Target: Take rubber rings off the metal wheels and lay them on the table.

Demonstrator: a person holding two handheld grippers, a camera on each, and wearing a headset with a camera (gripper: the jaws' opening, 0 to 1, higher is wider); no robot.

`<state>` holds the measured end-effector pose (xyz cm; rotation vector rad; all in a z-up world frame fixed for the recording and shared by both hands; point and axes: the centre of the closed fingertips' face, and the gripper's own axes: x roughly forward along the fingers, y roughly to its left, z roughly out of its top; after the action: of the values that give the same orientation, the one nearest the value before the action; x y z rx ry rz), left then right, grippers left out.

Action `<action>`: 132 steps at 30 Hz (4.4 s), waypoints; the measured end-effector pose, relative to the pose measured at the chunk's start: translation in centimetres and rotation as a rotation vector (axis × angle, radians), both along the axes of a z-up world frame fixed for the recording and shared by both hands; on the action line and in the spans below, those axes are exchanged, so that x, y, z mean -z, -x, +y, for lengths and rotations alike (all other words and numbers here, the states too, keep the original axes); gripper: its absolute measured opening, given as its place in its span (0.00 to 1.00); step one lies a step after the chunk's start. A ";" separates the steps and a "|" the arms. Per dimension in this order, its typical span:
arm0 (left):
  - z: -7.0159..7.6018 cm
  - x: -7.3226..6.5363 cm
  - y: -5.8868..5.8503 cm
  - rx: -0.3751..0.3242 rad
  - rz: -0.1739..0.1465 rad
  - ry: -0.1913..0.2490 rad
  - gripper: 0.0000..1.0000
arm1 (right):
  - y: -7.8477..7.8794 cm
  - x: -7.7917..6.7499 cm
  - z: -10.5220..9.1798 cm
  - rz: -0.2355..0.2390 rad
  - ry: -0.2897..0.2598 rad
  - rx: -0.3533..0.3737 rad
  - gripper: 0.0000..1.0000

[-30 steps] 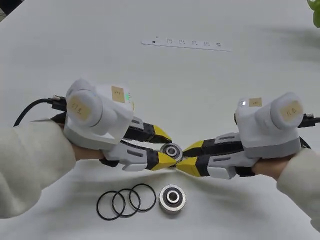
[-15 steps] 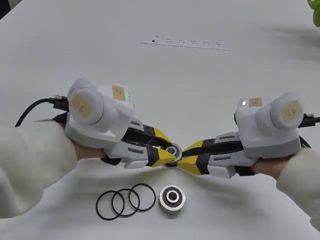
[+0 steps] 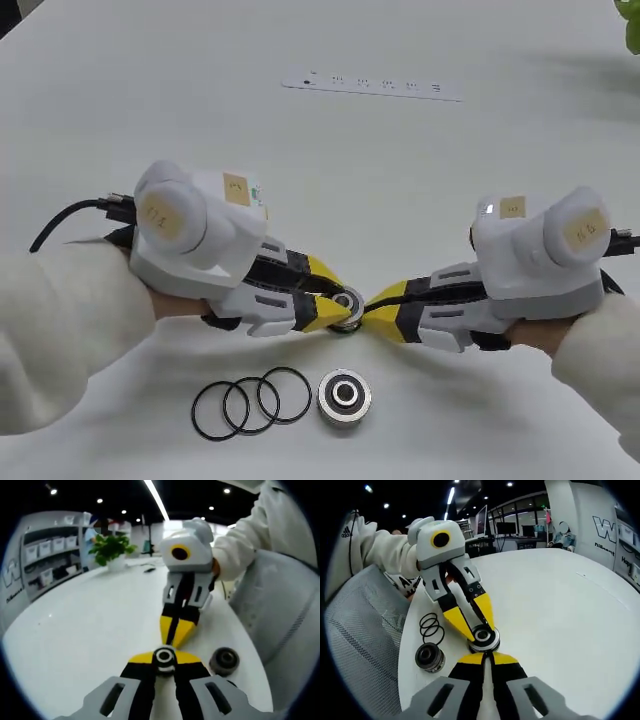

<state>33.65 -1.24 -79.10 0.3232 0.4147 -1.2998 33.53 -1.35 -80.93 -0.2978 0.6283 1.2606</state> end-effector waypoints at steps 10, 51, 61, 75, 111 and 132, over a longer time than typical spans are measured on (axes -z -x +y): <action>0.0 0.0 0.0 0.001 -0.001 0.006 0.15 | 0.0 0.0 0.0 -0.020 0.020 -0.026 0.02; 0.2 0.0 0.0 0.012 -0.042 0.002 0.14 | -0.3 -1.5 -0.1 0.387 -0.218 0.299 0.00; 0.3 0.1 0.0 0.016 -0.046 -0.002 0.14 | -0.1 -1.7 0.2 0.366 -0.200 0.284 0.00; 0.3 0.1 0.0 0.020 -0.051 -0.006 0.14 | 0.0 -1.9 0.3 0.359 -0.198 0.276 0.00; 0.3 0.1 -0.1 0.014 -0.055 -0.015 0.14 | 0.0 -2.6 1.1 0.328 -0.205 0.239 0.00; 1.4 -1.8 1.1 0.032 -0.077 -0.044 0.26 | -0.1 -2.9 0.6 0.325 -0.177 0.258 0.00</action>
<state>32.51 0.12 -77.25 0.4174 0.3745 -1.3058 33.62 -0.79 -78.05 0.1363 0.7976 1.1136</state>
